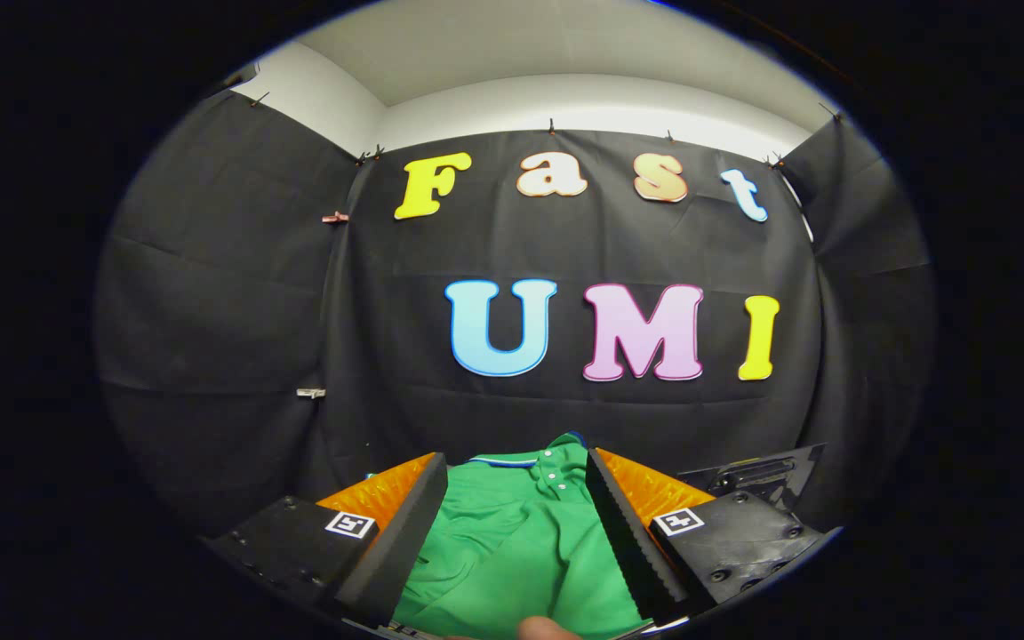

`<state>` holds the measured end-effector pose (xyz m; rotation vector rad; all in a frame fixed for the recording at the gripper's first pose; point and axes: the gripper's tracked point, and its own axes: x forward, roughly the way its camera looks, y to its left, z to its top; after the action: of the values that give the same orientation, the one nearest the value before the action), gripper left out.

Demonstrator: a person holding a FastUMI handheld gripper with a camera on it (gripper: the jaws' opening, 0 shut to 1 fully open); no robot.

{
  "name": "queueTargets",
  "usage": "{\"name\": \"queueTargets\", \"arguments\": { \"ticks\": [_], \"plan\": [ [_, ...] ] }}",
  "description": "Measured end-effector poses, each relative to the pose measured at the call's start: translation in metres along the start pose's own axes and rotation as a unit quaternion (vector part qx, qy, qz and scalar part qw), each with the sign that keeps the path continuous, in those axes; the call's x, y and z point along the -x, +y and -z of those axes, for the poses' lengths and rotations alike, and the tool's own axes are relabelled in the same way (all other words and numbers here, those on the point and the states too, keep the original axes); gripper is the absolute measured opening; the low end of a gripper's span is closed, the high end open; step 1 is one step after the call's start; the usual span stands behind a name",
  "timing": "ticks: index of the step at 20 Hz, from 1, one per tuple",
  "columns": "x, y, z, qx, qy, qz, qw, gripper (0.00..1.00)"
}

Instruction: Put the clothes into the washing machine and then close the washing machine lid.

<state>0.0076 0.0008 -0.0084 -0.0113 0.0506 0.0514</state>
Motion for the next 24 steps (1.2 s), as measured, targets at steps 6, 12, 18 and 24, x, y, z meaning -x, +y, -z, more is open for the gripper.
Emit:
{"name": "queueTargets", "arguments": {
  "ticks": [6, 12, 18, 24],
  "plan": [
    [-0.038, -0.025, 0.026, 0.000, 0.071, 0.019, 0.997, 0.98],
    [-0.109, -0.057, 0.045, 0.006, 0.142, 0.043, 0.989, 0.98],
    [-0.158, -0.058, 0.128, -0.015, 0.282, 0.027, 0.959, 0.98],
    [-0.155, -0.069, 0.170, -0.012, 0.331, 0.038, 0.943, 0.98]
  ]
}}
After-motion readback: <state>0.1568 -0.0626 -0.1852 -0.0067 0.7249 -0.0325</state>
